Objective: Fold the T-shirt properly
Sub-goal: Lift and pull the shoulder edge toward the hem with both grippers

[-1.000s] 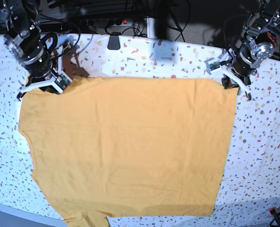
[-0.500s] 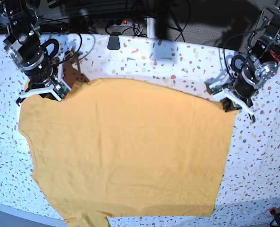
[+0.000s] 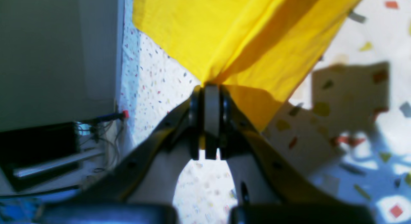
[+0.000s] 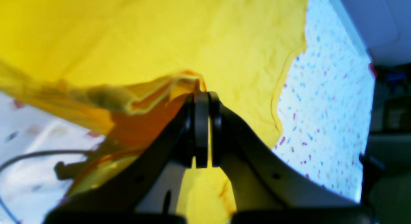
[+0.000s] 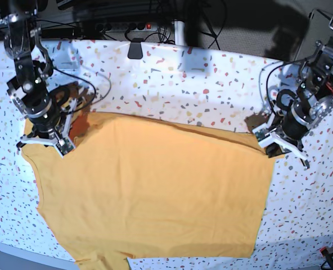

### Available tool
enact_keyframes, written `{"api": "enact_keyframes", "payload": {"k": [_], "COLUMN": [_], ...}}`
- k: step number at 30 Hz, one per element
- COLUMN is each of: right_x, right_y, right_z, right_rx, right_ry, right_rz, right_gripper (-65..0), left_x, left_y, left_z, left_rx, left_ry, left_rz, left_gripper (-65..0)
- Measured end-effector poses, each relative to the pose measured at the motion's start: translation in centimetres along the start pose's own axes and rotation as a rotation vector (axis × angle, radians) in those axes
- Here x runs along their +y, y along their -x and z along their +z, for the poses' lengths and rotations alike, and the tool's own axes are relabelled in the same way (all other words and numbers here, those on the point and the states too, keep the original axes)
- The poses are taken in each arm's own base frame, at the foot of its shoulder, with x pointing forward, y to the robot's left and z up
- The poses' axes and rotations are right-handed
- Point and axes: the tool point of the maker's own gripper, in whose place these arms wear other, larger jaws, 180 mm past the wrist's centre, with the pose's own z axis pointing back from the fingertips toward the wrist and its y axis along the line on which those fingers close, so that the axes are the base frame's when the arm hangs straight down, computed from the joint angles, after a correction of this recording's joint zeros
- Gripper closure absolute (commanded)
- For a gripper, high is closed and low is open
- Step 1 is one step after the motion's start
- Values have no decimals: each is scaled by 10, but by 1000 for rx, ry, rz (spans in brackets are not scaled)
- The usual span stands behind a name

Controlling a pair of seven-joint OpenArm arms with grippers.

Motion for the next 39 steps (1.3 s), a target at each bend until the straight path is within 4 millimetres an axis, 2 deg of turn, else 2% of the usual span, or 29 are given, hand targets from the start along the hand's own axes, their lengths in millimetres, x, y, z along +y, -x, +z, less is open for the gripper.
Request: {"api": "enact_keyframes", "payload": {"k": [3, 7, 12, 15, 18, 22, 27, 30, 33, 39], "right_x": [-12, -26, -58, -74, -87, -107, -125, -126, -113, -84], "right_y": [2, -11, -16, -19, -30, -51, -64, -65, -64, -60], "right_z": [-14, -31, -53, -62, -68, -71, -79, -88, -99, -116], "right_rx": [13, -22, -8, 1, -12, -58, -70, -60, -61, -34], "right_ry": [8, -27, 4, 1, -4, -1, 3, -5, -34, -61], "right_rz": [-42, -124, -181, -178, -175, -239, -272, -303, -338, -324], "right_gripper": [0, 0, 0, 0, 0, 0, 0, 0, 0, 0], "left_x": [4, 8, 29, 45, 60, 77, 72, 63, 51, 37], "left_y": [8, 3, 0, -5, -10, -7, 13, 23, 29, 17], "left_z": [-16, -43, -70, -80, -87, -95, -102, -104, -108, -115], "left_rx": [26, -9, 14, 12, 9, 18, 58, 63, 80, 38], "left_ry": [-4, -5, -35, -58, -76, -91, -64, -49, -25, -4], "left_rz": [43, 97, 146, 159, 174, 220, 268, 280, 316, 341], "left_gripper": [0, 0, 0, 0, 0, 0, 0, 0, 0, 0]}}
